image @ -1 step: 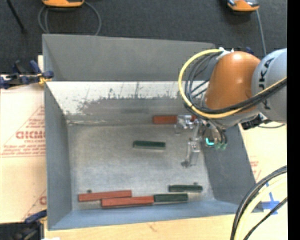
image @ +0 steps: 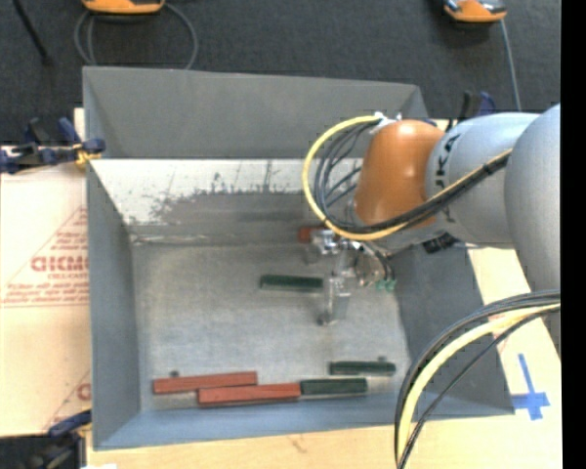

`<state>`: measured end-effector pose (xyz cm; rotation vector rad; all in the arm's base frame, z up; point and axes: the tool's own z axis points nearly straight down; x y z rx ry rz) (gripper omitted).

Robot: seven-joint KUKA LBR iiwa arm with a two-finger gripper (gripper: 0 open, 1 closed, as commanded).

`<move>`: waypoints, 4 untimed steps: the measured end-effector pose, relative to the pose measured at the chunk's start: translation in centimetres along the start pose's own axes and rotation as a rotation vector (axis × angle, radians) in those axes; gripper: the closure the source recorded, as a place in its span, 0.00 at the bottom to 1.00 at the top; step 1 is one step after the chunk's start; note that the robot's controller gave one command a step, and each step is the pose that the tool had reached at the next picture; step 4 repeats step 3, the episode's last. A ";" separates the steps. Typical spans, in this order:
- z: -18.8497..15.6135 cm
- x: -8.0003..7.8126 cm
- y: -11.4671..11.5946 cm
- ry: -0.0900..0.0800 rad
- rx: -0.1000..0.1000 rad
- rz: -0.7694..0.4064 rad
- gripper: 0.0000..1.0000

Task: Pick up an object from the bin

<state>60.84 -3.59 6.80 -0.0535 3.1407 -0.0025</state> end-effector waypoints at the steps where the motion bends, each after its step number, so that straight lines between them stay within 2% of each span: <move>1: -0.5 -0.1 -0.1 -0.005 0.002 0.000 1.00; 2: -10.5 -4.1 4.7 -0.013 0.001 -0.193 1.00; 3: -16.7 -5.0 4.5 -0.011 0.002 -0.420 1.00; 4: -16.7 -5.0 4.5 -0.011 0.002 -0.420 1.00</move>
Offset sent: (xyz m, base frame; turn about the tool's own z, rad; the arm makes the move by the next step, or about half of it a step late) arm 0.0000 0.0000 0.0000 0.0000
